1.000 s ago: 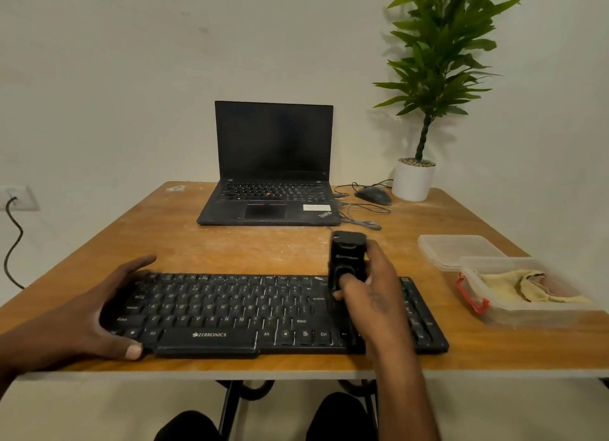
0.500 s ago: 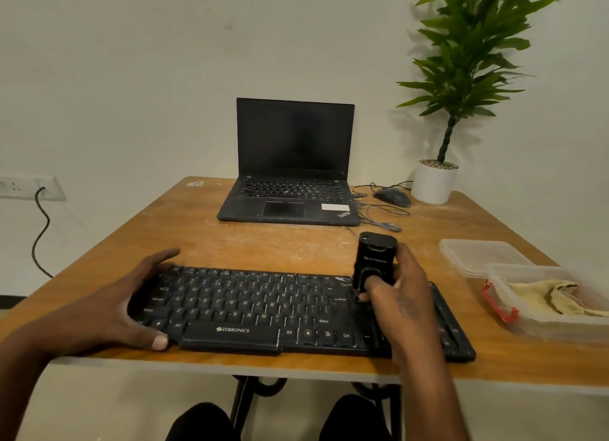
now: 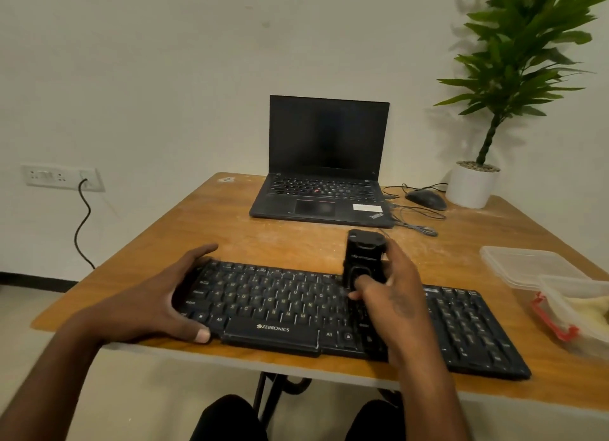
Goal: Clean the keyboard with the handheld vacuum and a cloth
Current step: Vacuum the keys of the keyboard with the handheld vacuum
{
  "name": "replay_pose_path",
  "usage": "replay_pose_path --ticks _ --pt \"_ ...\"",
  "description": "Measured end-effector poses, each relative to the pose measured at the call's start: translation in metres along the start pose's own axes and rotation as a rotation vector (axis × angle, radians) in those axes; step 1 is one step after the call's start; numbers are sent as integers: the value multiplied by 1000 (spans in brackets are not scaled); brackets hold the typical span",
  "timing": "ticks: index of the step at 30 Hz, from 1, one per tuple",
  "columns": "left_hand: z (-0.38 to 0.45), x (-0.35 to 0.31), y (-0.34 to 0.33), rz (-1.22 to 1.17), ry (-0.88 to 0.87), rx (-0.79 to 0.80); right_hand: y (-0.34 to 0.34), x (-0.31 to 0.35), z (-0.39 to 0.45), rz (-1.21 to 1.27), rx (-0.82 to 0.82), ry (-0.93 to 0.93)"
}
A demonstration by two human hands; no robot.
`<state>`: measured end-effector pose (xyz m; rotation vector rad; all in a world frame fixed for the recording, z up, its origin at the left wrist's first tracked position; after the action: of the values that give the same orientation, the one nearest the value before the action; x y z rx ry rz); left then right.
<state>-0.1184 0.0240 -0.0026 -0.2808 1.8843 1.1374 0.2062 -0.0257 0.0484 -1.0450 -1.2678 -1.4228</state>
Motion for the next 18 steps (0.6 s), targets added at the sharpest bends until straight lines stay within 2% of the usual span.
replay_pose_path --ticks 5,15,18 --pt "2 2 1 2 -14 -3 16 -6 1 14 -74 -23" --pt "4 8 4 8 -52 -1 -92 15 29 -44 156 54" --pt "5 8 4 21 -52 1 -102 16 32 -41 177 59"
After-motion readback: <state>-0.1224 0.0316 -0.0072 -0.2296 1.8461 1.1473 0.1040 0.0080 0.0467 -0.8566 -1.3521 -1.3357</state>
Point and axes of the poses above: each hand's wrist, its own z-axis towards the middle knuckle, its own y-axis out of the back of the hand, x = y × z, the point moved 6 cm from there along z, towards the middle knuckle, and after that the axes turned 12 degrees about x, right-handed, at the moved point
